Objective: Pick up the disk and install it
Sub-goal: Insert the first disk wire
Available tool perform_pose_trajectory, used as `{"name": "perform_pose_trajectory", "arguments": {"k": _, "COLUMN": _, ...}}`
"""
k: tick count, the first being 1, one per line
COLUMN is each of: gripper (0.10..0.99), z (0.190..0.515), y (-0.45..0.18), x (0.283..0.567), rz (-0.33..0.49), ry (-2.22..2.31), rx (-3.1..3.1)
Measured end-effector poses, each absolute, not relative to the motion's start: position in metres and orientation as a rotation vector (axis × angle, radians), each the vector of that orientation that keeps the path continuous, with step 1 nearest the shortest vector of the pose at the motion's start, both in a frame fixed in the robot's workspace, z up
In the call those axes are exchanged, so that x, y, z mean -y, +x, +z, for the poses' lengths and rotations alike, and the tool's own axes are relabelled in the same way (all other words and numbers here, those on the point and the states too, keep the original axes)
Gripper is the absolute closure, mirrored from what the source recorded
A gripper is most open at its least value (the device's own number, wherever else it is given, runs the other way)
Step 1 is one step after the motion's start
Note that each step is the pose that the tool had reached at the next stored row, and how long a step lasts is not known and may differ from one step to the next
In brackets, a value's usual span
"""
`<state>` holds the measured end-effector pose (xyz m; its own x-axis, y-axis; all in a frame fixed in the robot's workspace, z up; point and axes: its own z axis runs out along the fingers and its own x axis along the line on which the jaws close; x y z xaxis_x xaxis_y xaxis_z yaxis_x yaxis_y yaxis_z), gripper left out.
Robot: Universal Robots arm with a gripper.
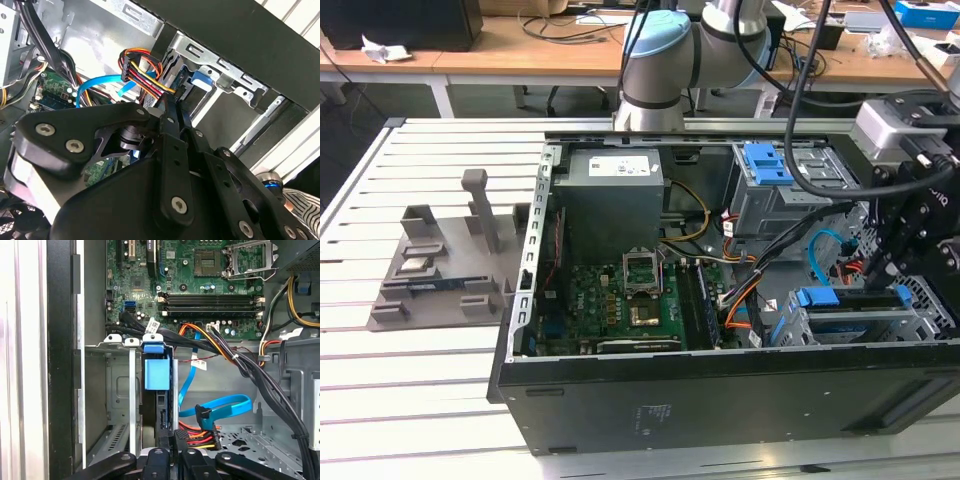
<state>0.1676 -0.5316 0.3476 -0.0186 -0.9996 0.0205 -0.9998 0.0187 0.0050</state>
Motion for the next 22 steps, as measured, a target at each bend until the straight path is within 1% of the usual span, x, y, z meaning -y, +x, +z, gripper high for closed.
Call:
{"name": "perform_pose_trajectory", "arguments": {"k": 9, "gripper": 0.925, "z": 0.3455, "y": 0.1671, "x": 0.5337, "rz": 0.011, "ry": 2.19, "rx": 2.232}}
{"name": "perform_pose_trajectory", "arguments": {"k": 22, "gripper": 0.925, "z": 0.3449, "y": 0.1659, "x": 0.5391, "rz": -0.023, "ry": 2.205, "rx": 2.247}}
